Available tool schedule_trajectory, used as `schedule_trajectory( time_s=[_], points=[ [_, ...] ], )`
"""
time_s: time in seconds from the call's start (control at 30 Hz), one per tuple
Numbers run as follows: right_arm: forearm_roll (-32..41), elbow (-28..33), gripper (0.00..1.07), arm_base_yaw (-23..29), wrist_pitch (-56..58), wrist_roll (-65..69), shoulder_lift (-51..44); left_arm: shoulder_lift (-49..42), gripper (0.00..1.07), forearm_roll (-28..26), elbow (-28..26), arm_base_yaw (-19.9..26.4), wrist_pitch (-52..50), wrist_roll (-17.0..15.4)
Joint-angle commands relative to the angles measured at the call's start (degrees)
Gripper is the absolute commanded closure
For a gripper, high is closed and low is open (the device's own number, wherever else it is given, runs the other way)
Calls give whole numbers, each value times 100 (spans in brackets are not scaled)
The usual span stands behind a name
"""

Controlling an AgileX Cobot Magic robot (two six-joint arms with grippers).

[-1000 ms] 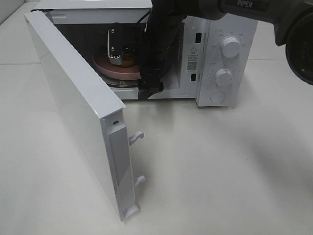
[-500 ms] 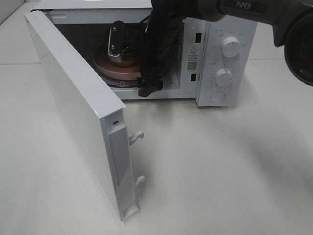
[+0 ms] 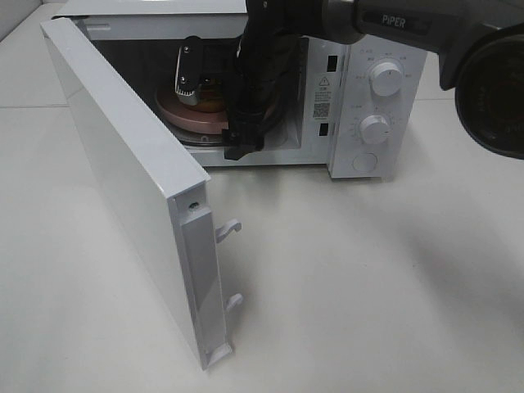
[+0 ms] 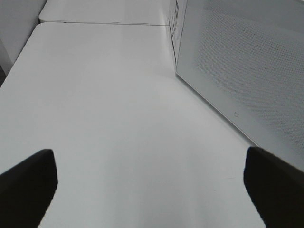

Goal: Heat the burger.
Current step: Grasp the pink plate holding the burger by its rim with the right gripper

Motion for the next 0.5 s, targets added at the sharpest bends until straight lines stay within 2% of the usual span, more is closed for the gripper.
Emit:
schedule_trajectory(
  time_s=[0.03,0.5],
  points=[
    [69,-52,8,40,0,34,69,-86,6,-29,6,17,-46,-23],
    [74,-52,8,52,0,-29,172,-86,6,-29,6,17,-46,-23]
  ],
)
